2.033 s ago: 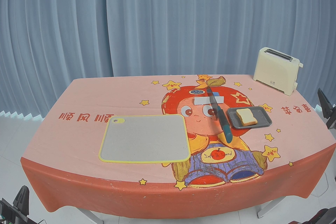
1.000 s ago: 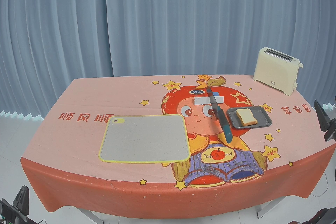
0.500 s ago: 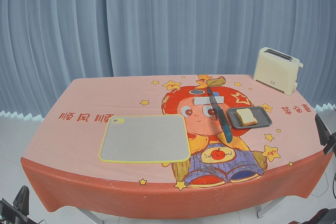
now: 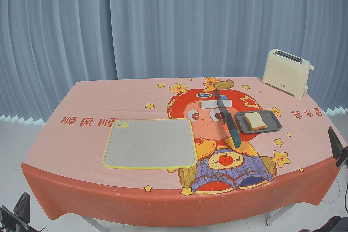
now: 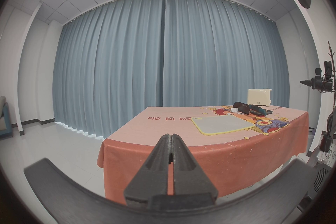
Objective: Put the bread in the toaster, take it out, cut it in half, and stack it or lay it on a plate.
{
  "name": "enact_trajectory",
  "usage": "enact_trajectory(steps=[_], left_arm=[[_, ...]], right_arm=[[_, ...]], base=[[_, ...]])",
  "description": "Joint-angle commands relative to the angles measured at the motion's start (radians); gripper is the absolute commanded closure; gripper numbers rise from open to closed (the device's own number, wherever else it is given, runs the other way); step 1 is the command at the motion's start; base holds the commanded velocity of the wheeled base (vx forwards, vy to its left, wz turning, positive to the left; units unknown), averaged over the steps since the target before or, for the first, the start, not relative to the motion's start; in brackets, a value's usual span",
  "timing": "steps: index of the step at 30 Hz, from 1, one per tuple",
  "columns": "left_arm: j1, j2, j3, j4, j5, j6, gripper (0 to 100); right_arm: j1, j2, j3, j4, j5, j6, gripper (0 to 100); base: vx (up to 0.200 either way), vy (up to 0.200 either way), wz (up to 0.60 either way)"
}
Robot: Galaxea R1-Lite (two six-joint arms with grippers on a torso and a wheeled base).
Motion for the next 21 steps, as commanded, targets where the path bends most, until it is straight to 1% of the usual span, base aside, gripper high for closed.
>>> enact_trajectory(steps=[1, 7, 11, 12, 13, 15, 21], left_arm=[[0.001, -0.016, 0.018, 0.000, 0.000, -0.001, 100], [0.001, -0.016, 0.018, 0.000, 0.000, -0.001, 100], [0.001, -0.016, 0.018, 0.000, 0.000, -0.001, 100], [0.001, -0.016, 0.018, 0.000, 0.000, -0.001, 100], [0.001, -0.016, 0.018, 0.000, 0.000, -0.001, 100], [0.001, -0.016, 0.018, 0.000, 0.000, 0.001, 100], [0.000, -0.016, 0.018, 0.000, 0.000, -0.001, 100]], right_arm=[[-0.001, -0.103, 0.002, 0.089, -0.003, -0.001, 0], [-0.001, -0.216, -0.025, 0.262, 0.000, -0.001, 0], [0.000, -0.264, -0.050, 0.348, 0.000, -0.001, 0], [0.000, -0.264, -0.050, 0.348, 0.000, -0.001, 0], [0.000, -0.285, -0.058, 0.380, 0.000, -0.001, 0], [0.000, -0.305, -0.058, 0.398, 0.002, -0.001, 0], [0.000, -0.328, -0.053, 0.420, 0.011, -0.001, 0]], base=[[0.000, 0.000, 0.00], [0.000, 0.000, 0.00], [0.000, 0.000, 0.00], [0.000, 0.000, 0.00], [0.000, 0.000, 0.00], [0.000, 0.000, 0.00], [0.000, 0.000, 0.00]])
